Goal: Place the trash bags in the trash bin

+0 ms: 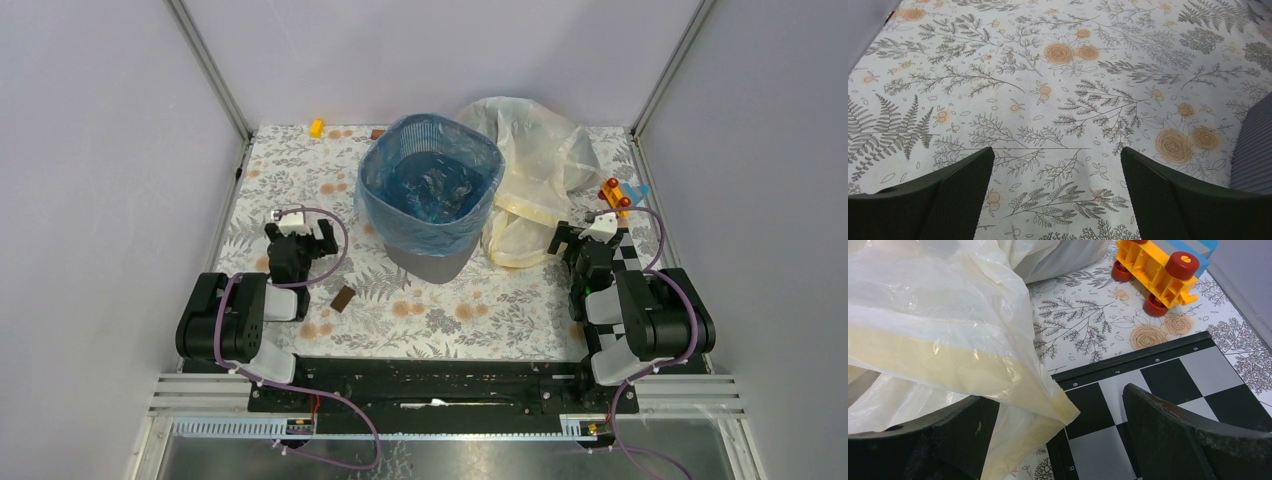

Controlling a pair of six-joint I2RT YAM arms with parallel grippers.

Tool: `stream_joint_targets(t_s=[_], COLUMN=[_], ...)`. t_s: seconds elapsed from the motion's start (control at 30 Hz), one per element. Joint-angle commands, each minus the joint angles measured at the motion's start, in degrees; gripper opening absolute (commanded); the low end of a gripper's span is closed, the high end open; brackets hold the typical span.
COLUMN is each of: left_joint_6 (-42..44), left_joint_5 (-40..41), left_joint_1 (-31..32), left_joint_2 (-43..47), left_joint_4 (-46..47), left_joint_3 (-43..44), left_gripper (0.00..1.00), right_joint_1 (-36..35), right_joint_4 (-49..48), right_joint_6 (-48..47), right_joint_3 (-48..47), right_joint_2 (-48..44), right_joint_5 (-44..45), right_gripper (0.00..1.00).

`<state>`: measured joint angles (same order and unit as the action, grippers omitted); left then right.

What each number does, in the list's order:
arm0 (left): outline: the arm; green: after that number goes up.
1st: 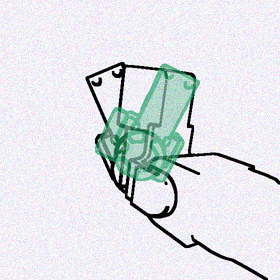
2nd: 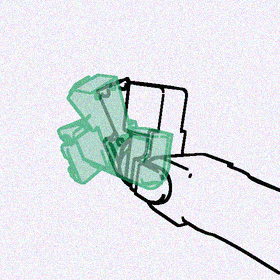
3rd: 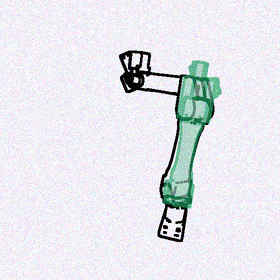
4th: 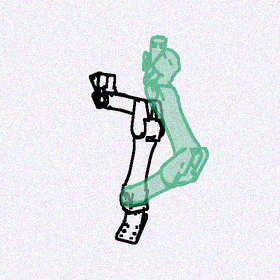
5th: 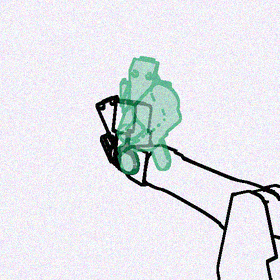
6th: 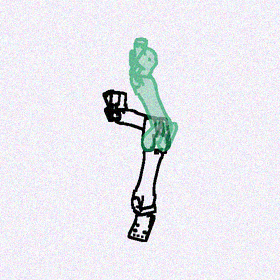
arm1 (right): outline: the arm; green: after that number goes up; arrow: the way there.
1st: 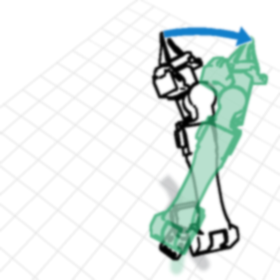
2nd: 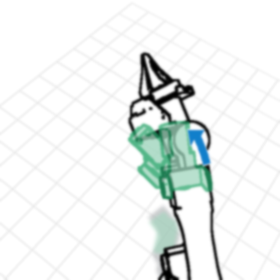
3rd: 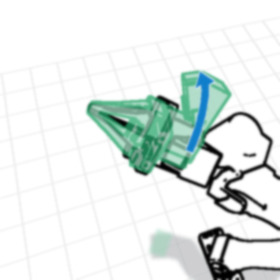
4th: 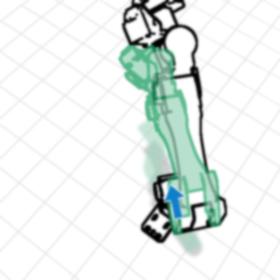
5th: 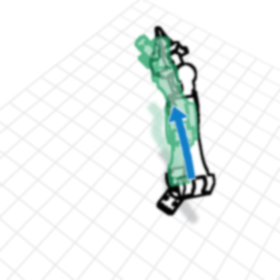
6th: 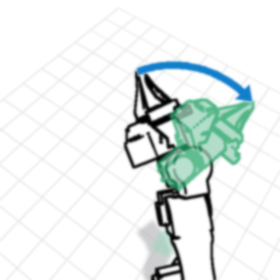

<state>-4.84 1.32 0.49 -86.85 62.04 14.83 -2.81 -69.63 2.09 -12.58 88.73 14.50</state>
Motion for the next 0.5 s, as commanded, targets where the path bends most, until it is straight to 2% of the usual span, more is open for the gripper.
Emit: stream_joint_targets(t_s=[0.0, 0.47], left_joint_6=[1.4, 1.7], left_joint_5=[-2.3, -1.8], left_joint_1=[0.3, 0.6], left_joint_2=[-0.1, -0.3], left_joint_4=[4.8, 4.8], left_joint_3=[-0.1, 0.0], left_gripper=[0.99, 0.99], right_joint_1=[0.2, 0.2], right_joint_4=[-1.7, -1.7], right_joint_6=[0.5, 0.5], right_joint_3=[-0.9, -0.9], right_joint_2=[0.0, 0.0], right_joint_5=[2.0, 1.9], right_gripper=[1.0, 1.0])
